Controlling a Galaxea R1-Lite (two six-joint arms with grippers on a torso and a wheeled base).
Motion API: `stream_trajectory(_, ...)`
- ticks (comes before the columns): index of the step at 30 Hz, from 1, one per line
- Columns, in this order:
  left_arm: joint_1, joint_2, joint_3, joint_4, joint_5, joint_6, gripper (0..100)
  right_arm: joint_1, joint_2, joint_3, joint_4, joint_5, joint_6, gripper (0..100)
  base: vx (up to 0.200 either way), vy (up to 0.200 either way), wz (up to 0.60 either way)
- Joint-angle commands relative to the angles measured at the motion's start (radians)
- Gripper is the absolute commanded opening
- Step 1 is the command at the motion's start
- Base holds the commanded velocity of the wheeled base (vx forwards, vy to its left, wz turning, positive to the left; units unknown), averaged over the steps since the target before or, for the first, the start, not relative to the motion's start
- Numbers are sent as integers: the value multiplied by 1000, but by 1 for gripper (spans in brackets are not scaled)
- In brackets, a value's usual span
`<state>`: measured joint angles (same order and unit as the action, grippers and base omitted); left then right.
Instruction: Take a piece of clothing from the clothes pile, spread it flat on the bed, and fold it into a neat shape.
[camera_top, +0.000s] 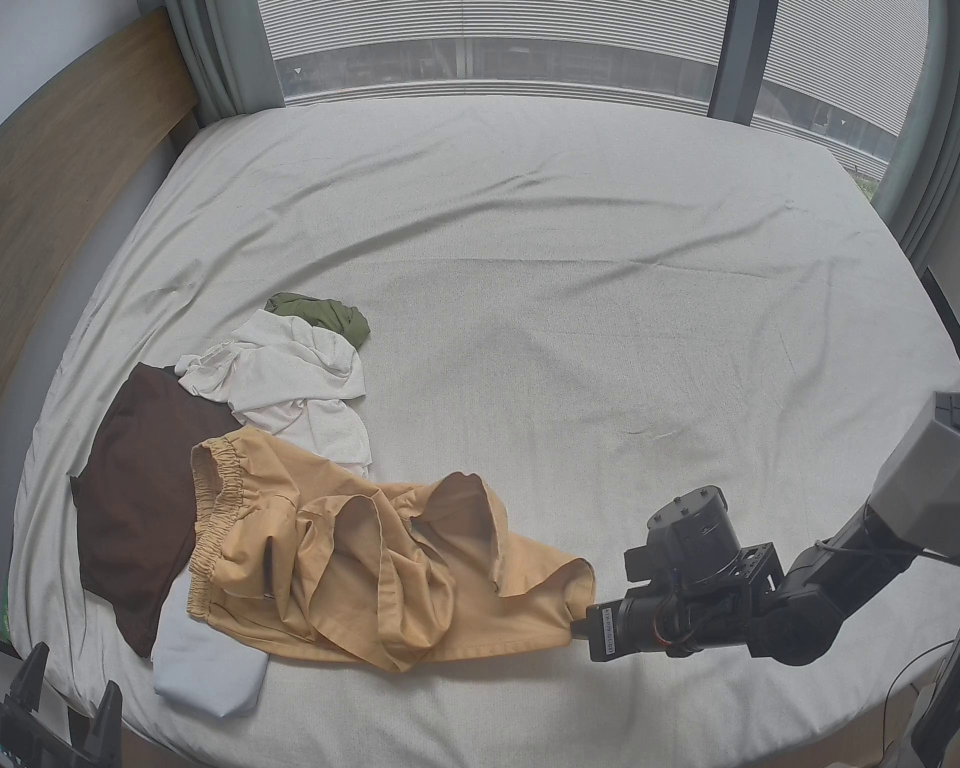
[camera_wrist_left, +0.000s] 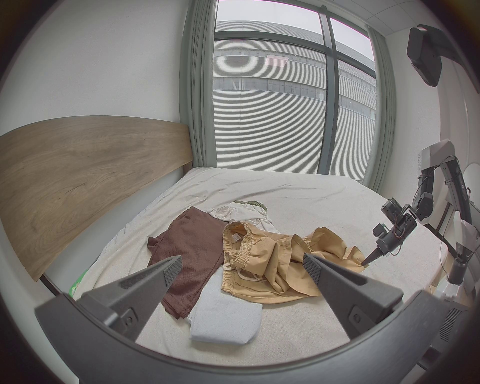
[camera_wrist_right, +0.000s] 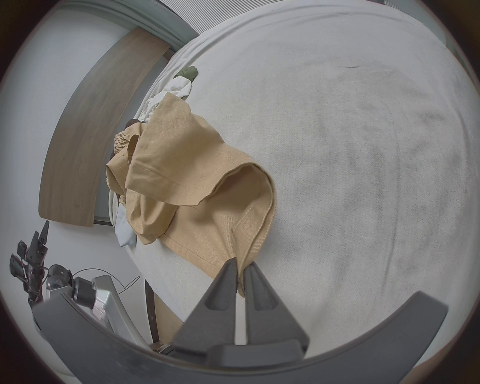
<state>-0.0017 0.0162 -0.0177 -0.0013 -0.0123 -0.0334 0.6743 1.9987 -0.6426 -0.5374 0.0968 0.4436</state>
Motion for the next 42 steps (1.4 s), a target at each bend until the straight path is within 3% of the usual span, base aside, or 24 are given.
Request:
stream_trajectory(1, 0, -16, 18, 0, 0, 0, 100, -22, -35, 41, -1, -6, 0, 0, 0, 0, 0)
stream_trajectory(22, 0, -16, 18, 0, 0, 0, 100, -136, -146, 213, -1, -3, -6, 0, 0, 0, 0)
stream_trajectory(29, 0, -16, 18, 0, 0, 0, 100, -193, -146, 310, -105, -6, -60, 0, 0, 0, 0)
stream_trajectory(42, 0, -16, 18, 0, 0, 0, 100, -263, -167, 437, -208, -6, -80, 0, 0, 0, 0)
